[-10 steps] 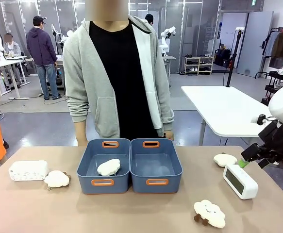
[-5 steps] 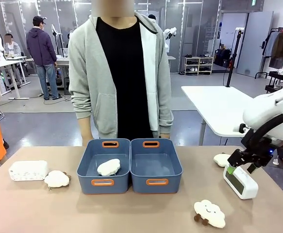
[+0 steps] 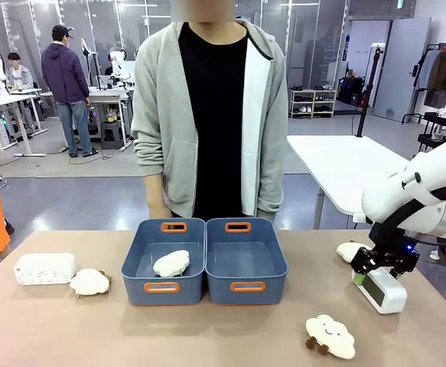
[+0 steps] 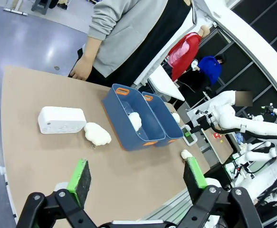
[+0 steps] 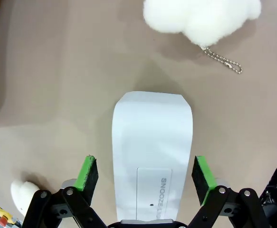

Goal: Sort the digital clocks into the basket.
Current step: Pick up the Digital clock from the table and place it into the empty Plastic storage basket.

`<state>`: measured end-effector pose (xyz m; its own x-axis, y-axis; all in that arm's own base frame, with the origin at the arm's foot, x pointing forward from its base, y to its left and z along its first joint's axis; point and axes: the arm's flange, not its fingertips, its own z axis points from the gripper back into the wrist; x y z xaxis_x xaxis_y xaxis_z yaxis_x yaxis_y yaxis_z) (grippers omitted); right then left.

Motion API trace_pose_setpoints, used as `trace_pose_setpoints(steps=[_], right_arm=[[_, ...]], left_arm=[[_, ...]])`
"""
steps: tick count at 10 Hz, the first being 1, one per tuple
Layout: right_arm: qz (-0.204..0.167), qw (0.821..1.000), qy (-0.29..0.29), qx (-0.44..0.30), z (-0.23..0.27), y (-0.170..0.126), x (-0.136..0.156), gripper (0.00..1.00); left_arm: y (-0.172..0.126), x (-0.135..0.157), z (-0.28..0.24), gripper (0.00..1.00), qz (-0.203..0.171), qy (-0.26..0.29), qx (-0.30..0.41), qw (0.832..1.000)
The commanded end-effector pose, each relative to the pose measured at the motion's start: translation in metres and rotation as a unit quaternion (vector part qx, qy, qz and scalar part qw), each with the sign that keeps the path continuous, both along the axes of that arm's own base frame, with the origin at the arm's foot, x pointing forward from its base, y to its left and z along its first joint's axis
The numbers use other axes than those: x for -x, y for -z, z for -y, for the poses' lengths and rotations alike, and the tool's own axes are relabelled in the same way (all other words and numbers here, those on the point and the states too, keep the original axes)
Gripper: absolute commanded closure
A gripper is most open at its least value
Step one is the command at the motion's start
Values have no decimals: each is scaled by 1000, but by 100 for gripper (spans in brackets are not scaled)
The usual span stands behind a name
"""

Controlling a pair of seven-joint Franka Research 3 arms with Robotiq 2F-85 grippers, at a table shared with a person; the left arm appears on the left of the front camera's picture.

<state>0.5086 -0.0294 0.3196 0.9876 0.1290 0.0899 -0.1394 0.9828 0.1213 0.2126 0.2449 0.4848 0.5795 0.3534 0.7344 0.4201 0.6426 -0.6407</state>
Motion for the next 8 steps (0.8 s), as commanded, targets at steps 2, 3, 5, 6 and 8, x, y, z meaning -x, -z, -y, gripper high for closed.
trace_pose_setpoints(steps=[2,3,5,6,8], right_arm=[[-15,999,18,26,1,7,-9,60],[-16,999,17,30,1,6,-9,82],[-21,999,13,27,-2,5,-8,100],[-19,999,13,22,-2,0,-7,100],[-6,1000,8,-3,-1,-24,1,100]], left_arm=[[-2,0,-1,0,1,-1,-3,1000],[-2,0,-1,0,1,-1,-3,1000],[-2,0,-1,0,1,-1,-3,1000],[-2,0,-1,0,1,-1,-3,1000],[-2,0,-1,0,1,-1,-3,1000]])
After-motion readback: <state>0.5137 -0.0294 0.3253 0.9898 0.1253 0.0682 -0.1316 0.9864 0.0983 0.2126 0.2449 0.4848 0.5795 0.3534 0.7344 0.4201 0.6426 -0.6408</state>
